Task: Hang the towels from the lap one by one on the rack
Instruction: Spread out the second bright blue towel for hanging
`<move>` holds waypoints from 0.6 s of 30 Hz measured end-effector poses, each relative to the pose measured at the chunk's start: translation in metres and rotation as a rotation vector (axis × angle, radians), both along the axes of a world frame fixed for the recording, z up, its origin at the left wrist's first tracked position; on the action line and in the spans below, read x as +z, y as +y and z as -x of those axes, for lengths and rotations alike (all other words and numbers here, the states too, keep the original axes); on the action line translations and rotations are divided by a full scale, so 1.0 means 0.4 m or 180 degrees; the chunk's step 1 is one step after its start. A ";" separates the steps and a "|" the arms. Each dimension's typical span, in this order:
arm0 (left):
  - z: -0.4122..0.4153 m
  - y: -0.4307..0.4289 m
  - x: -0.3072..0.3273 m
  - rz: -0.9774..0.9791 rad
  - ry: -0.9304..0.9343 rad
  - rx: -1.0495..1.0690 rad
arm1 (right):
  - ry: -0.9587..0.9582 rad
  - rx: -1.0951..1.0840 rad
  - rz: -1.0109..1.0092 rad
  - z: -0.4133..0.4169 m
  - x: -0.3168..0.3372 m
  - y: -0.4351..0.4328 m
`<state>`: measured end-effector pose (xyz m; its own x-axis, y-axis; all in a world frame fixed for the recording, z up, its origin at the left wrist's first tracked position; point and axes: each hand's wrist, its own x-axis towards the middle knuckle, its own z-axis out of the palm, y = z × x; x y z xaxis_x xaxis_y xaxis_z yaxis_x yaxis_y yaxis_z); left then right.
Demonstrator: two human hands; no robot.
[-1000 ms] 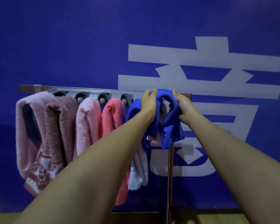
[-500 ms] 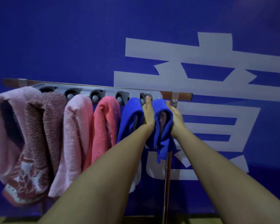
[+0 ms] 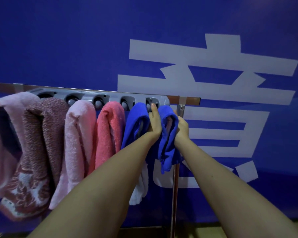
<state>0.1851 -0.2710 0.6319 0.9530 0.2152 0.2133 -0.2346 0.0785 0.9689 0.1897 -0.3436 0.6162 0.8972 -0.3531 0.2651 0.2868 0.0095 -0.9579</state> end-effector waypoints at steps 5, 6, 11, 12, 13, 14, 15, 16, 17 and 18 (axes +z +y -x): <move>0.004 -0.010 -0.018 0.0217 0.0065 -0.0094 | 0.0294 0.0328 -0.0514 -0.013 -0.021 -0.004; 0.014 -0.005 -0.010 0.0232 0.0053 -0.0029 | 0.0341 0.0400 -0.0420 -0.004 -0.019 -0.001; 0.049 0.004 -0.016 0.0124 0.0021 -0.0138 | 0.0463 0.0013 -0.0160 0.042 0.004 0.000; 0.055 0.009 -0.026 -0.0038 0.0104 -0.0168 | 0.0606 -0.0109 -0.0203 0.054 0.006 0.002; 0.062 0.013 -0.036 -0.0182 0.0240 -0.0168 | 0.0733 -0.0153 -0.0126 0.069 0.005 0.006; 0.072 0.016 -0.040 -0.0320 0.0443 -0.0185 | 0.0842 -0.0157 -0.0033 0.081 0.000 0.010; 0.081 0.019 -0.046 -0.0459 0.0579 -0.0199 | 0.0871 -0.0192 0.0040 0.089 -0.009 0.012; 0.090 0.025 -0.048 -0.0590 0.0679 -0.0213 | 0.0897 -0.0276 0.0185 0.111 -0.012 0.015; 0.098 0.028 -0.046 -0.0722 0.0733 -0.0213 | 0.0857 -0.0443 0.0391 0.122 -0.013 0.018; 0.115 0.033 -0.042 -0.0893 0.0769 -0.0223 | 0.0784 -0.0633 0.0634 0.139 -0.010 0.018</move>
<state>0.1390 -0.2577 0.6151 0.9934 0.1127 0.0219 -0.0001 -0.1901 0.9818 0.1342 -0.3362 0.6120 0.8617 -0.4902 0.1310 0.0249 -0.2169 -0.9759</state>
